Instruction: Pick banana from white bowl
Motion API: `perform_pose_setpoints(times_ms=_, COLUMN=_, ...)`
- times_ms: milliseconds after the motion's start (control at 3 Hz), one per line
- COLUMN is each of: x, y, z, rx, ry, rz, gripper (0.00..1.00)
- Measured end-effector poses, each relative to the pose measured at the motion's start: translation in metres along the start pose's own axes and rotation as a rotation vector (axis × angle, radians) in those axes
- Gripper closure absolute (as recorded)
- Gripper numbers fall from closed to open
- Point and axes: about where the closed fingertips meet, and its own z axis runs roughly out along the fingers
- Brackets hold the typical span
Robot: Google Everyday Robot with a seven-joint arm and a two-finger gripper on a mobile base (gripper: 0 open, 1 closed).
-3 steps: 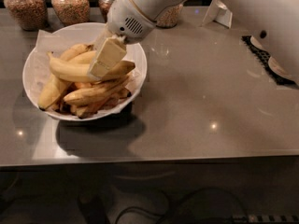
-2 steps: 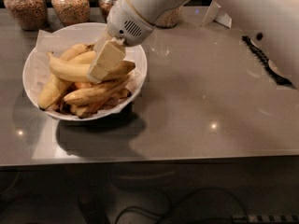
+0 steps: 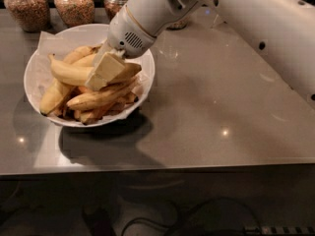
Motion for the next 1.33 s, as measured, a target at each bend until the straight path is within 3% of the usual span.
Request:
perform_pose_setpoints(times_ms=667, x=-0.016, y=0.004, z=-0.010, rx=0.011, ry=-0.012, rz=-0.042, gripper=0.95)
perform_pose_setpoints(times_ms=1333, x=-0.038, y=0.011, z=-0.073, rx=0.150, ry=-0.045, rz=-0.123, gripper=1.00)
